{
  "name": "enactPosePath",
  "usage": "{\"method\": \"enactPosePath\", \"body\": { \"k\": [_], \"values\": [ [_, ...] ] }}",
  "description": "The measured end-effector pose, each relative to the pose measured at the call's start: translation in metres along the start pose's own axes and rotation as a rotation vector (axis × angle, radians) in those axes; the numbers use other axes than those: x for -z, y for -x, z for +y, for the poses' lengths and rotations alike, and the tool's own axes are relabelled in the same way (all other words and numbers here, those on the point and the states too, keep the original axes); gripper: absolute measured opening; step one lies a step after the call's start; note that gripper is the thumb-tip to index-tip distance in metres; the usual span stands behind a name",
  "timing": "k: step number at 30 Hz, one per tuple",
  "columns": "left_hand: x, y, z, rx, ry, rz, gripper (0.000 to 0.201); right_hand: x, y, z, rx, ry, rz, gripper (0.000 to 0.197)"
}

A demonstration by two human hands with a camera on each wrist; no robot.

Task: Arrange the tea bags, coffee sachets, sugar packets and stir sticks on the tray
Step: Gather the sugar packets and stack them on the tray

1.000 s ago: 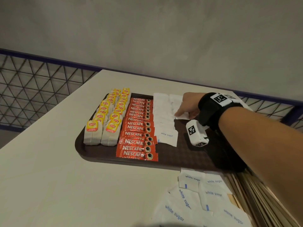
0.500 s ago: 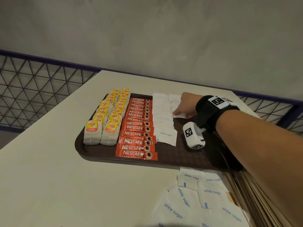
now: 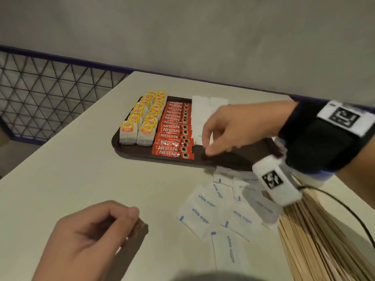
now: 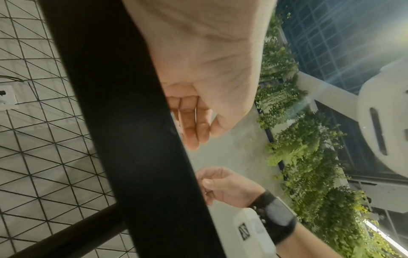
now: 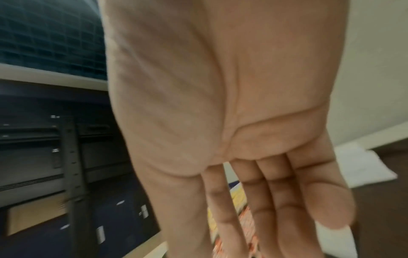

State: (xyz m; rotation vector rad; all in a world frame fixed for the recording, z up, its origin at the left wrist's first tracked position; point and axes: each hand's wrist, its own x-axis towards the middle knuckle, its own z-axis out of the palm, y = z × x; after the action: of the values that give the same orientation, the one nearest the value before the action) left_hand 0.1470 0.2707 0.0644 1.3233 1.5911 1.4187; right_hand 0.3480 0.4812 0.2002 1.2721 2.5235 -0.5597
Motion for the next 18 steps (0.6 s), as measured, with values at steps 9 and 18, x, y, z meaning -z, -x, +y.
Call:
{"method": "enactPosePath", "body": {
  "k": [9, 18],
  "values": [
    [0.002, 0.016, 0.003, -0.016, 0.007, 0.046, 0.028, -0.093, 0.030, -0.034, 0.014, 0.295, -0.052, 0.063],
    [-0.001, 0.014, 0.006, -0.017, 0.105, -0.026, 0.013, -0.103, 0.055, -0.052, 0.240, -0.235, 0.224, 0.013]
  ]
}}
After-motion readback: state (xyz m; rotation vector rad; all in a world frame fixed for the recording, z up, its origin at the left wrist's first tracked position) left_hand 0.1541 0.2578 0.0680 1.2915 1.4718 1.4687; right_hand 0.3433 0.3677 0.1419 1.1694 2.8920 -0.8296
